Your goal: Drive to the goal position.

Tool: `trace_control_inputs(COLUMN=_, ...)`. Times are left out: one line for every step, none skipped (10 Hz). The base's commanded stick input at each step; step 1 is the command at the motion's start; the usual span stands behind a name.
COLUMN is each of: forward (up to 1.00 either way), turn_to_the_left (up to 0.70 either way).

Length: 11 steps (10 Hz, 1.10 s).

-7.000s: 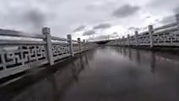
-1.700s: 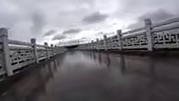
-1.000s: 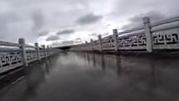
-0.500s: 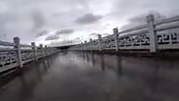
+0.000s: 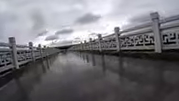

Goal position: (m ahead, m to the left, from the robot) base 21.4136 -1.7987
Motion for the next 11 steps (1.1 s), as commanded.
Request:
trace_control_inputs(forward=0.52, turn_to_the_left=0.00)
trace_control_inputs(forward=0.52, turn_to_the_left=0.00)
trace_control_inputs(forward=0.53, turn_to_the_left=0.00)
trace_control_inputs(forward=0.52, turn_to_the_left=0.00)
trace_control_inputs(forward=0.39, turn_to_the_left=0.00)
trace_control_inputs(forward=0.39, turn_to_the_left=0.00)
trace_control_inputs(forward=0.39, turn_to_the_left=0.00)
trace_control_inputs(forward=0.39, turn_to_the_left=0.00)
trace_control_inputs(forward=0.39, turn_to_the_left=0.00)
trace_control_inputs(forward=0.39, turn_to_the_left=0.00)
trace_control_inputs(forward=0.39, turn_to_the_left=0.00)
